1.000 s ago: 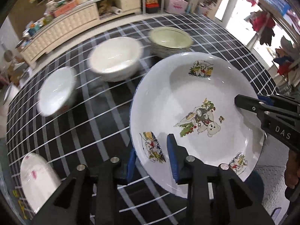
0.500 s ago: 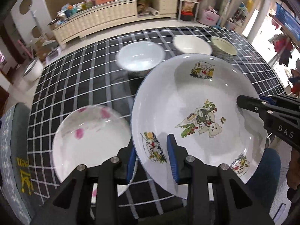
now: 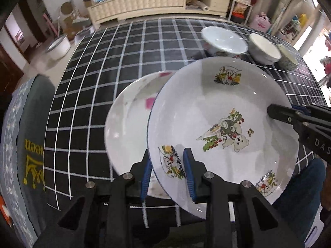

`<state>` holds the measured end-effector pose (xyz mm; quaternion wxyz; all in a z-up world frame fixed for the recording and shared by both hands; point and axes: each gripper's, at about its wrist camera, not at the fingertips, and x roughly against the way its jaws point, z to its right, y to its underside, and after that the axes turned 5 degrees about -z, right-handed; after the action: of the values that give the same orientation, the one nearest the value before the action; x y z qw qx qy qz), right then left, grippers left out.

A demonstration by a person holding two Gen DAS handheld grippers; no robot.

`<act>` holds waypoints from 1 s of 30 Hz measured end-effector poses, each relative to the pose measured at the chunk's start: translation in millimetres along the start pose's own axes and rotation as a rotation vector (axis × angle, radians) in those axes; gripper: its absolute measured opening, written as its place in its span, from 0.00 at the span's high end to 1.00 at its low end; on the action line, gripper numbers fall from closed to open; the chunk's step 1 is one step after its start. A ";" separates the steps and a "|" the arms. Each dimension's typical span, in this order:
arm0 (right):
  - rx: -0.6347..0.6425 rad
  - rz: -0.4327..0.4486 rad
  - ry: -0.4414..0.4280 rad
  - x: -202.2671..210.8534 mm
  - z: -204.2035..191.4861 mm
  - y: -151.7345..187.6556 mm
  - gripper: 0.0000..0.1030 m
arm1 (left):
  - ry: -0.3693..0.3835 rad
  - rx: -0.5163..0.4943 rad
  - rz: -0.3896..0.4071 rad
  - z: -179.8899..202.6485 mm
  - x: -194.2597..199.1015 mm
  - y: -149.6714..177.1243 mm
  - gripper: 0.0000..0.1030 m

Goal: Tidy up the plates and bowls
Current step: 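Carry the cartoon-print plate with both grippers and lower it onto the stacked plates, then open both grippers and lift them away from the plate stack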

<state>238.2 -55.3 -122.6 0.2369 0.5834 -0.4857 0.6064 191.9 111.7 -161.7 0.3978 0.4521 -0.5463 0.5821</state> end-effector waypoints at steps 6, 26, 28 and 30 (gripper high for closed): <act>0.020 -0.033 -0.022 -21.0 -14.3 -5.8 0.81 | -0.018 0.029 -0.030 -18.3 -14.6 6.1 0.74; 0.005 -0.042 -0.027 -48.9 -20.7 -32.4 0.82 | -0.033 0.086 -0.044 -44.2 -37.5 -15.8 0.78; 0.011 -0.039 -0.025 -50.0 -21.2 -34.3 0.81 | -0.028 0.091 -0.044 -45.2 -38.3 -17.6 0.79; 0.009 -0.048 -0.030 -50.9 -20.4 -35.2 0.80 | -0.012 0.105 -0.049 -48.3 -38.9 -19.3 0.78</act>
<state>269.0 -8.7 -156.2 0.2413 0.6049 -0.4722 0.5941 216.5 162.7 -193.5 0.3842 0.4892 -0.5062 0.5974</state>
